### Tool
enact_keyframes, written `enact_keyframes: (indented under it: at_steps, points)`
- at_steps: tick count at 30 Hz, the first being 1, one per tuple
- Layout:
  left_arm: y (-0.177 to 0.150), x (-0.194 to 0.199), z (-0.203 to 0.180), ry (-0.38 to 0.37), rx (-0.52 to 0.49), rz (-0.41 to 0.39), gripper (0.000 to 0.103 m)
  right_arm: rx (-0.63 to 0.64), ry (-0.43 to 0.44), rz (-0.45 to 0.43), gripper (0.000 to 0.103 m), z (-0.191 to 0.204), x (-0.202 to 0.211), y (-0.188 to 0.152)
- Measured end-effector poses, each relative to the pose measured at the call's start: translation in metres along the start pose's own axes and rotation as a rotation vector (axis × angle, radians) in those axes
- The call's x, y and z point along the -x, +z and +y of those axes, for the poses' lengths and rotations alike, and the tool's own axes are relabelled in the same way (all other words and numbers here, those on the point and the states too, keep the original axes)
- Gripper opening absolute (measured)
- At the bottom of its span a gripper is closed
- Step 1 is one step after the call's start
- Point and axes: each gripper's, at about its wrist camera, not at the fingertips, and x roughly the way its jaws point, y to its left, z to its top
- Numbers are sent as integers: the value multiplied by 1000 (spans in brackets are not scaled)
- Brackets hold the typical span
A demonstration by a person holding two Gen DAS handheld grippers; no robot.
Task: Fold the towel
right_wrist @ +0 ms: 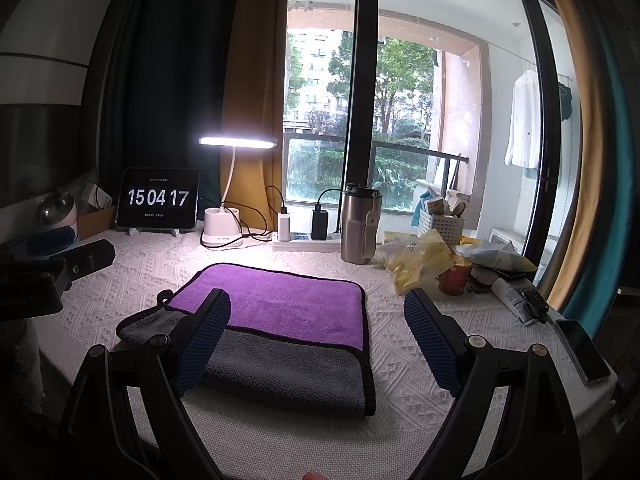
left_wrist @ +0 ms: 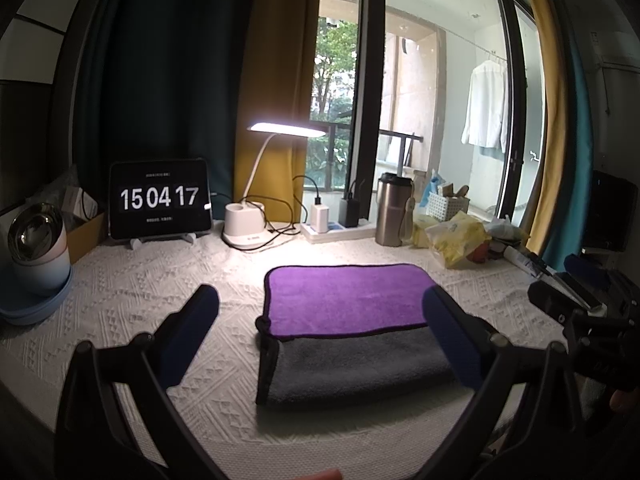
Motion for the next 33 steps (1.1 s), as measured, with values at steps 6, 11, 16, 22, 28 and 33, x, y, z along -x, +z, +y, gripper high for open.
enact_keyframes:
  at_steps: [6, 11, 16, 22, 28, 33]
  points:
    - [1, -7, 5, 17, -1, 20, 102, -15, 9, 14, 91, -2, -3, -3]
    - [-1, -24, 15, 25, 6, 75, 102, -34, 8, 42, 91, -9, -12, -4]
    - [-8, -54, 21, 10, -1, 179, 102, -67, 8, 104, 91, -23, -33, -8]
    - [-22, -93, 27, 15, -6, 296, 101, -79, 16, 181, 84, -36, -62, -16]
    - [-34, -124, 32, -27, 6, 407, 90, -108, 34, 287, 71, -51, -95, -30]
    - [-39, -135, 38, -50, 27, 459, 84, -128, 29, 349, 62, -60, -114, -39]
